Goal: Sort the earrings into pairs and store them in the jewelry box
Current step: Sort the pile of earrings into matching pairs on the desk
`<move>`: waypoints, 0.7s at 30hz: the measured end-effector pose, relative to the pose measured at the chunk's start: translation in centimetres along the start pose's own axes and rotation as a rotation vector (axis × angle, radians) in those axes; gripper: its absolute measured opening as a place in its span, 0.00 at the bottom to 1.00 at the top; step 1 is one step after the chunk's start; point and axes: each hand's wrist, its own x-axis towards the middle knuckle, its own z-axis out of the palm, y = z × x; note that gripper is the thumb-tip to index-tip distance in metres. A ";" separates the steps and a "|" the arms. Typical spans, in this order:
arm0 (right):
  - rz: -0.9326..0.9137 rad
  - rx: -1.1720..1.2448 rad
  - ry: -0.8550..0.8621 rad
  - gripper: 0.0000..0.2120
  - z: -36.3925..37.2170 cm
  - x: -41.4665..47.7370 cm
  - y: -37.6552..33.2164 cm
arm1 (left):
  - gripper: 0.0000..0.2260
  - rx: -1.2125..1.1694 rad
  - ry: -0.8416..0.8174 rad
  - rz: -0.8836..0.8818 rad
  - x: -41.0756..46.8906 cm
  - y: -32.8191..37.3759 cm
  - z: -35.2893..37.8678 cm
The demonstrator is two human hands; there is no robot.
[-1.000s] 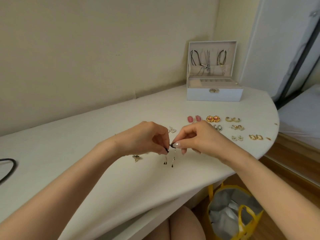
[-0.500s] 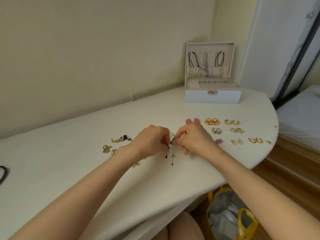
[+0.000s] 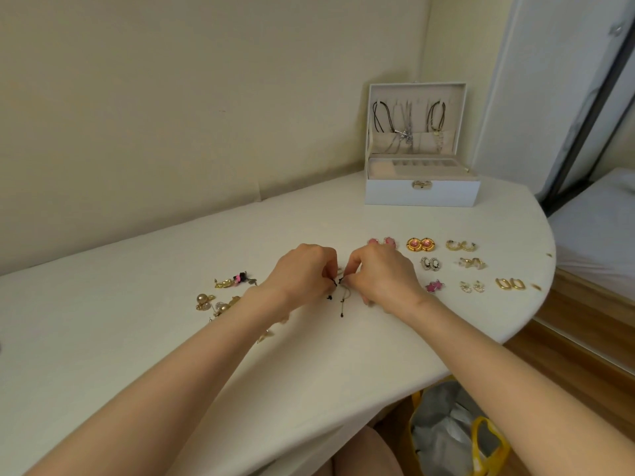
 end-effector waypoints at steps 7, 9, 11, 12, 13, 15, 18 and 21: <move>-0.049 -0.007 0.015 0.03 -0.3 -0.1 -0.1 | 0.07 -0.001 0.016 0.020 0.0 -0.9 -0.1; -0.066 -0.012 0.036 0.04 -0.4 -0.1 -0.1 | 0.07 0.000 0.042 0.025 -0.3 -1.2 -0.5; -0.085 0.012 0.044 0.05 -0.6 -0.3 -0.2 | 0.07 0.006 0.072 0.031 -0.7 -1.6 -0.9; -0.095 0.029 0.043 0.04 -0.7 -0.4 -0.4 | 0.07 0.005 0.086 0.034 -0.9 -1.8 -1.2; -0.104 0.041 0.039 0.04 -0.8 -0.5 -0.6 | 0.07 0.002 0.096 0.037 -1.2 -2.0 -1.5; -0.125 0.059 0.031 0.03 -0.7 -0.8 -1.2 | 0.05 0.001 0.104 0.047 -1.9 -2.3 -2.0; -0.183 0.115 -0.009 0.02 -0.4 -1.2 -2.2 | 0.02 0.023 0.070 0.020 -3.3 -2.6 -3.0; -0.261 0.178 -0.094 0.02 0.1 -1.8 -3.2 | 0.11 0.118 -0.081 -0.060 -4.7 -2.9 -4.1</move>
